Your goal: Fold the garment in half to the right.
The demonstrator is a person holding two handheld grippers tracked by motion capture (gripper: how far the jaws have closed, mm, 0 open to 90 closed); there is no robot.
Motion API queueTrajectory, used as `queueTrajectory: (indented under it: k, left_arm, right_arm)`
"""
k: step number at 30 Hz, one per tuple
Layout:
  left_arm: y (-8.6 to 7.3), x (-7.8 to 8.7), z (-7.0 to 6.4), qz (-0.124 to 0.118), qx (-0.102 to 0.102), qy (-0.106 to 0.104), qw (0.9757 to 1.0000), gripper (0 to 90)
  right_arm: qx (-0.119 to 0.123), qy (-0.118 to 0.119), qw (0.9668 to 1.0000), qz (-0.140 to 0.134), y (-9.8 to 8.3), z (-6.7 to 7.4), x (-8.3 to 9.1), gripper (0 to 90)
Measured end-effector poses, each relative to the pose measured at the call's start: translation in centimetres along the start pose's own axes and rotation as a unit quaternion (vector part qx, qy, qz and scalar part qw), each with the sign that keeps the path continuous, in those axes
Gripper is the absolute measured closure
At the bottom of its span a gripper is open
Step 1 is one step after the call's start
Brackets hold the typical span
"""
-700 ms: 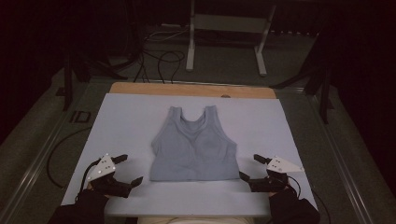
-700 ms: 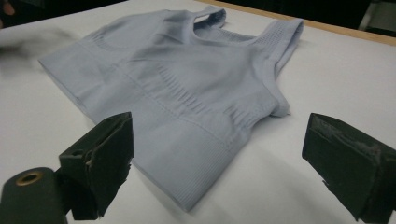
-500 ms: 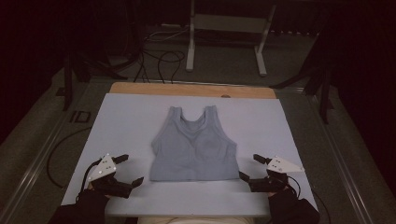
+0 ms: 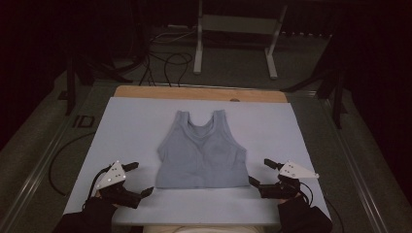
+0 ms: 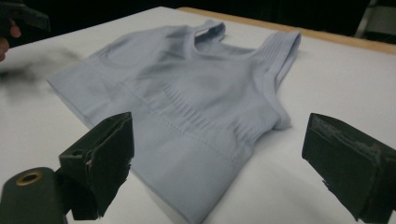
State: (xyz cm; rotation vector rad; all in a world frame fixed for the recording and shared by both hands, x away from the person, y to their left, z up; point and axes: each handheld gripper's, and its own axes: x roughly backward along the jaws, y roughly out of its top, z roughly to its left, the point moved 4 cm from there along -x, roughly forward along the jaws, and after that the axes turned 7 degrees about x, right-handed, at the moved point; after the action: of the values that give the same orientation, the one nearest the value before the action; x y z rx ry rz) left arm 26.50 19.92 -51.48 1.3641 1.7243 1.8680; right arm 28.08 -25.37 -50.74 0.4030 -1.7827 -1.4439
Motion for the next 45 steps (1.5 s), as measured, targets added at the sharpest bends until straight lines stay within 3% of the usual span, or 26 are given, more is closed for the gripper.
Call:
queueTrajectory:
  k: [4,5,8,10,12,14,19,20,23,27,29,31,34,36,45]
  left_arm:
    - [0.9,-0.1,-0.5,0.001,-0.002,-0.009,1.0,0.1]
    - [1.4,-0.1,-0.8,0.003,-0.013,-0.011,0.9999,0.1]
    - [1.9,-0.2,-1.1,0.005,-0.018,-0.016,0.9997,0.1]
    - [2.4,-0.3,-1.4,0.008,-0.023,-0.022,0.9994,0.1]
    - [2.6,-0.3,-1.5,0.007,-0.026,-0.023,0.9994,0.1]
    - [3.4,-0.4,-1.9,0.013,-0.031,-0.028,0.9991,0.1]
    - [4.3,-0.3,-2.2,0.014,-0.035,-0.047,0.9982,0.1]
    - [4.7,-0.3,-2.2,0.016,-0.043,-0.046,0.9979,0.1]
    - [5.0,-0.4,-2.2,0.019,-0.045,-0.049,0.9976,0.1]
    - [5.5,-1.0,-2.5,0.033,-0.057,-0.044,0.9968,0.1]
    - [5.7,-1.4,-2.6,0.043,-0.058,-0.042,0.9965,0.1]
    - [5.7,-1.6,-2.6,0.044,-0.058,-0.041,0.9965,0.1]
    - [5.8,-2.1,-2.8,0.048,-0.052,-0.034,0.9969,0.1]
    - [5.9,-2.3,-3.0,0.05,-0.056,-0.028,0.9968,0.1]
    - [6.5,-3.0,-3.2,0.055,-0.048,-0.013,0.9972,0.1]
  right_arm:
    - [0.001,-0.003,1.0,-0.004,1.2,0.3,0.2,9.2]
    - [-0.001,-0.006,1.0,-0.007,1.9,0.4,0.3,9.2]
    - [-0.004,-0.006,0.9998,-0.017,2.7,0.5,0.5,9.3]
    - [0.005,-0.01,0.9998,-0.019,4.1,0.5,0.7,9.3]
    - [0.005,-0.01,0.9998,-0.019,4.1,0.5,0.7,9.3]
    - [0.014,-0.005,0.9995,-0.029,6.2,0.3,0.4,9.3]
    - [0.028,0.009,0.9989,-0.036,8.3,0.3,-0.2,9.3]
    - [0.035,0.012,0.9985,-0.041,9.5,0.3,-0.5,9.3]
    - [0.048,0.02,0.9975,-0.047,11.3,0.4,-1.5,9.2]
    - [0.062,0.031,0.9962,-0.053,13.0,0.7,-2.8,9.2]
    - [0.073,0.04,0.995,-0.056,14.4,0.9,-4.4,9.4]
    - [0.072,0.045,0.9949,-0.055,14.8,1.1,-5.0,9.4]
    - [0.061,0.062,0.9949,-0.051,15.4,1.5,-7.4,9.4]
    - [0.067,0.069,0.9944,-0.045,15.8,1.8,-8.7,9.5]
    - [0.059,0.086,0.9936,-0.043,17.8,2.0,-13.1,9.4]
